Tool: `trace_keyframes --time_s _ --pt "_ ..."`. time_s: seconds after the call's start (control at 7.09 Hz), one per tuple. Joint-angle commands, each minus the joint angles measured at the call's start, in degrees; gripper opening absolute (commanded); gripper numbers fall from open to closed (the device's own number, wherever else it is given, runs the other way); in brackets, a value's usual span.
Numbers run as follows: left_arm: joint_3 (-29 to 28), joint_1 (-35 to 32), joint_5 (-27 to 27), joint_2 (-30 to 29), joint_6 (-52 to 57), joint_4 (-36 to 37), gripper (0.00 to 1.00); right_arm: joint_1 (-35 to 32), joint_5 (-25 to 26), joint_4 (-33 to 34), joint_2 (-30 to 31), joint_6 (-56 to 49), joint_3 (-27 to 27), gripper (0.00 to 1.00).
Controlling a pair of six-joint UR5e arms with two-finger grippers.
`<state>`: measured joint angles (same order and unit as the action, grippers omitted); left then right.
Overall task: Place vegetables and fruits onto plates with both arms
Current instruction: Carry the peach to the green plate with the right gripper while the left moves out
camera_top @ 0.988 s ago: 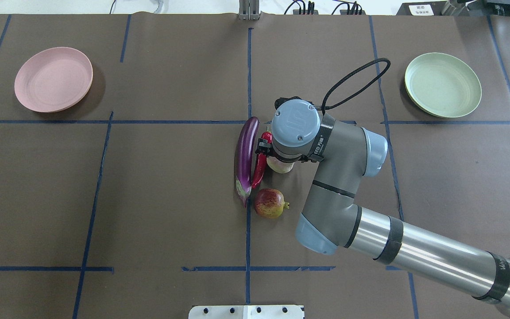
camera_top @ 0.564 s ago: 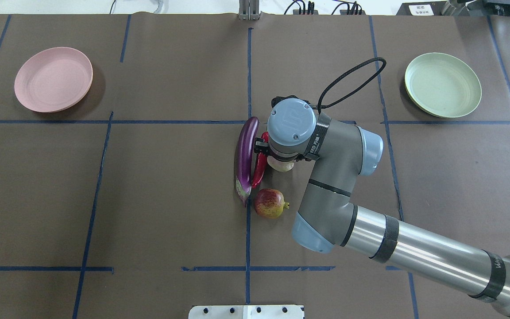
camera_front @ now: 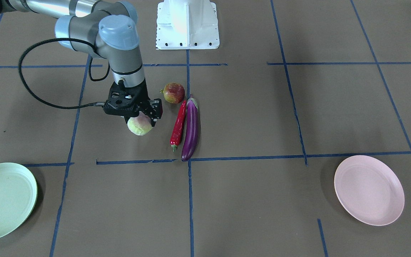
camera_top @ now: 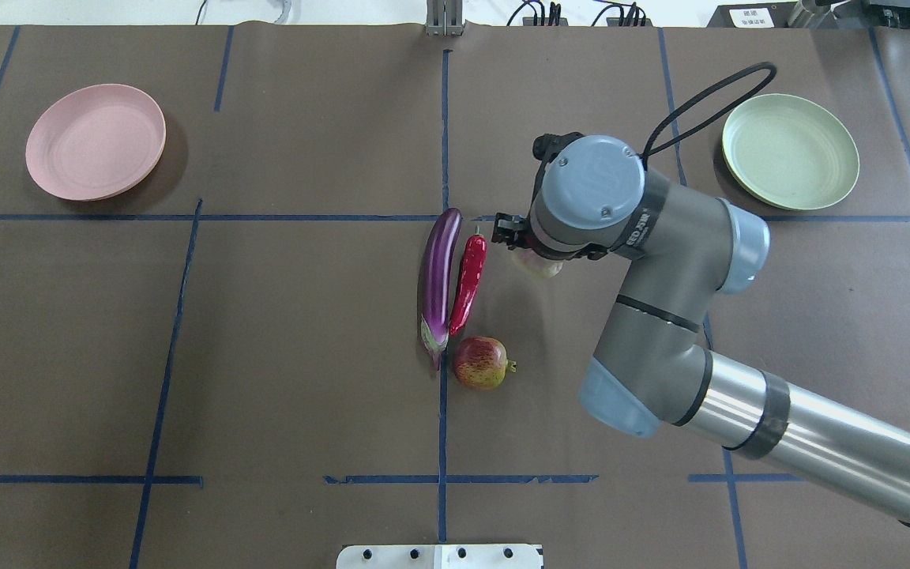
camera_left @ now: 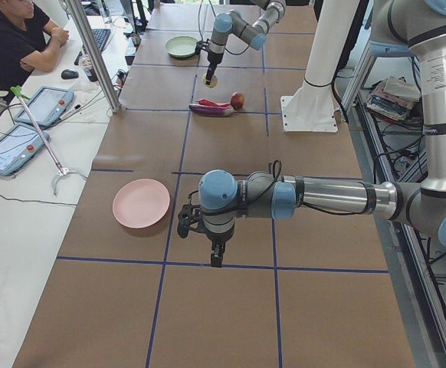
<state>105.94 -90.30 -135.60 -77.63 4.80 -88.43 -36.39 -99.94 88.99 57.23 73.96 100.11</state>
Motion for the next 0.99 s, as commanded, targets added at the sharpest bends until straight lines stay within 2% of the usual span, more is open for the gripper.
trace_keyframes --time_s 0.0,0.28,0.42,0.56,0.71,0.85 --pt "-0.6 4.0 -3.8 0.1 -0.6 -5.9 1.0 -10.5 -3.7 0.5 5.3 -14.4 0.3 0.0" --pt "0.0 7.6 -6.3 -1.9 -11.8 -11.6 1.0 -22.4 -13.1 0.0 5.6 -30.5 -9.1 0.0" --pt "0.0 12.4 -6.3 -3.5 -18.4 -16.6 1.0 -26.8 -14.6 -0.1 5.6 -38.6 -14.4 0.0" --pt "-0.6 17.5 -6.3 -9.8 -28.8 -19.5 1.0 -29.9 -16.2 -4.8 5.6 -43.2 -21.1 0.0" --pt "-0.6 24.1 -5.6 -17.0 -36.0 -19.4 1.0 -31.9 -18.9 -10.6 5.7 -44.8 -26.5 0.0" --pt "-1.1 30.6 -5.4 -22.0 -43.5 -19.5 1.0 -33.6 -19.7 -11.9 5.7 -47.3 -29.1 0.0"
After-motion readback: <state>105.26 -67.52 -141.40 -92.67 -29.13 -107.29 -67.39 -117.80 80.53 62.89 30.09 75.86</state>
